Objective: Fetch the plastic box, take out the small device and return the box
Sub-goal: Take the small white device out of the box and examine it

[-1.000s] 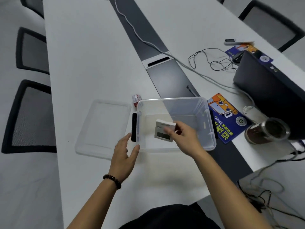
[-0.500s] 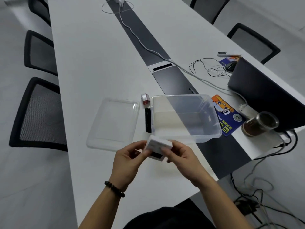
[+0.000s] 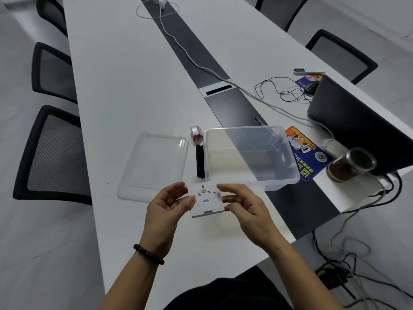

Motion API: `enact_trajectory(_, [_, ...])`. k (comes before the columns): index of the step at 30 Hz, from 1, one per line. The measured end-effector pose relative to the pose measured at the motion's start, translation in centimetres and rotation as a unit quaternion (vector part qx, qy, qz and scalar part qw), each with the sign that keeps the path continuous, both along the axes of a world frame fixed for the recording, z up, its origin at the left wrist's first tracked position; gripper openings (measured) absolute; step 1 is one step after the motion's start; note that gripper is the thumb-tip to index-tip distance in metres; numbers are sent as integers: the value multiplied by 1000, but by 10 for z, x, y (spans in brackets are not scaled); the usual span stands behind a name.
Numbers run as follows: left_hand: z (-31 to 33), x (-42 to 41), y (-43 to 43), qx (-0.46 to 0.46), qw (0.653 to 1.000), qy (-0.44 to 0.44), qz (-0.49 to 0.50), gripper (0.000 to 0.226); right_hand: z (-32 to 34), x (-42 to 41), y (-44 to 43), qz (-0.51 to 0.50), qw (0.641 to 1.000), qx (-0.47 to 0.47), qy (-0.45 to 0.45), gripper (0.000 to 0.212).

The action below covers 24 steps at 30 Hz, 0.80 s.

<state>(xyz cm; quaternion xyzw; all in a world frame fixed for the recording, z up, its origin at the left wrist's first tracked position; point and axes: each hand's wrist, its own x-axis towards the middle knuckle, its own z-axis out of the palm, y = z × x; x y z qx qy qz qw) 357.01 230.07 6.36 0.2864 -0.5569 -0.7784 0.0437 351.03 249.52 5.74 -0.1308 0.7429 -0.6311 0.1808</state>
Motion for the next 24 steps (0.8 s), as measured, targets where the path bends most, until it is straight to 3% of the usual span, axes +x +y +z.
enact_trajectory(3, [0, 2, 4, 7, 1000, -2, -9, 46, -4, 2, 0, -22, 999, -9, -42, 49])
enact_trajectory(13, [1, 1, 26, 35, 998, -34, -36, 25, -5, 7, 7, -38, 998, -21, -50, 44])
enact_trajectory(18, [2, -3, 27, 4, 999, -34, -10, 28, -7, 6, 16, 14, 993, 85, 81, 23])
enact_trajectory(21, [1, -4, 28, -27, 999, -36, -16, 28, -8, 3, 22, 51, 965, 171, 190, 28])
enact_trajectory(24, [2, -4, 31, -36, 998, -41, -29, 28, -6, 0, 24, 73, 953, 194, 222, 28])
